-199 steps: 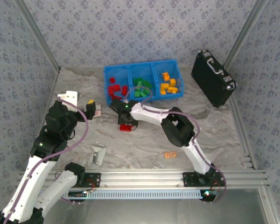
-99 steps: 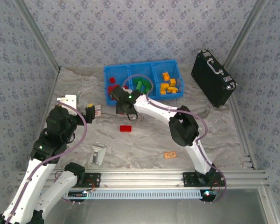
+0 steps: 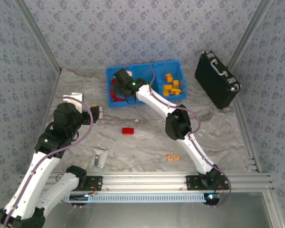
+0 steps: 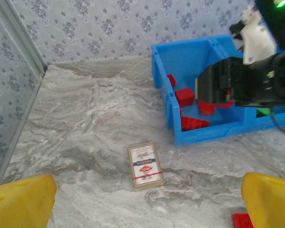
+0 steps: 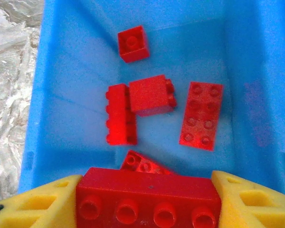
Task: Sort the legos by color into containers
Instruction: Place the lego in the container, then pick up the lego from the center of the table.
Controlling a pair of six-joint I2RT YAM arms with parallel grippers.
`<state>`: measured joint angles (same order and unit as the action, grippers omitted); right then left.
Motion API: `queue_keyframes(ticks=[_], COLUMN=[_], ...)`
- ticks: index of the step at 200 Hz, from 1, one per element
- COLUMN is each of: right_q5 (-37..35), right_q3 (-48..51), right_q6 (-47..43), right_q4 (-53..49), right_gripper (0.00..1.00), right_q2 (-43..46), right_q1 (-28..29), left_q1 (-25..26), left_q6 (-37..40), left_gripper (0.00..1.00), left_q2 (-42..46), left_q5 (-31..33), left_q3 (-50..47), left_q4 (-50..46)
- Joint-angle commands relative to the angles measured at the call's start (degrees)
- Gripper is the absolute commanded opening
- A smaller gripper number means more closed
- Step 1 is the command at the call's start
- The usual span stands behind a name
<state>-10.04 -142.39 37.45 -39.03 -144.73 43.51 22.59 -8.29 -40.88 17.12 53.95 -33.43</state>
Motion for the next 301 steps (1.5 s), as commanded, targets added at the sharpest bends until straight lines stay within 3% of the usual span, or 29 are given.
queue_keyframes(ticks=[1, 27, 66, 96, 121, 168, 206, 250, 301], right_q5=[2.3, 3.5, 4.1, 6.0, 6.8, 12.6, 13.0, 12.5, 12.9], right_q3=[-3.1, -2.9, -0.8, 2.6, 6.5, 17.8, 27.7, 36.2, 42.9], right_q6=[-1.0, -1.0, -5.7, -8.6, -11.0, -17.9, -20.9, -21.9, -22.1], right_q4=[-0.5, 0.1, 2.0, 3.8, 4.3, 9.8, 10.8, 10.4, 10.8], right_gripper=[0.47, 0.62, 0.77, 0.84, 0.86, 0.88, 0.88, 0.89, 0.91], right_q2=[-3.5, -3.8, -0.3, 5.6, 11.4, 24.3, 35.2, 42.7, 48.7], right_q1=[-2.0, -2.3, -1.6, -1.7, -2.1, -2.9, -4.8, -8.1, -11.0], left_q1=[-0.3, -0.3, 0.1, 5.7, 13.7, 21.5, 23.4, 28.1, 28.5], left_q6=[-4.0, -8.7, -16.8, -24.8, -25.7, -26.3, -29.5, -28.8, -33.7], left_gripper=[1.0, 1.0, 1.0, 1.0, 1.0, 1.0, 1.0, 1.0, 1.0], left_q2=[2.3, 3.7, 3.8, 1.6, -2.8, -16.5, -23.4, -34.0, -41.7], left_q5=[-3.6, -6.5, -12.5, -6.1, 1.0, 3.9, 2.5, 4.6, 4.6], left_q3=[0.1, -1.8, -7.5, -12.9, -13.2, -11.3, -13.7, -7.8, -6.6], left_q4=[-0.2, -1.2, -1.4, -1.3, 0.3, 3.8, 12.0, 11.3, 12.9])
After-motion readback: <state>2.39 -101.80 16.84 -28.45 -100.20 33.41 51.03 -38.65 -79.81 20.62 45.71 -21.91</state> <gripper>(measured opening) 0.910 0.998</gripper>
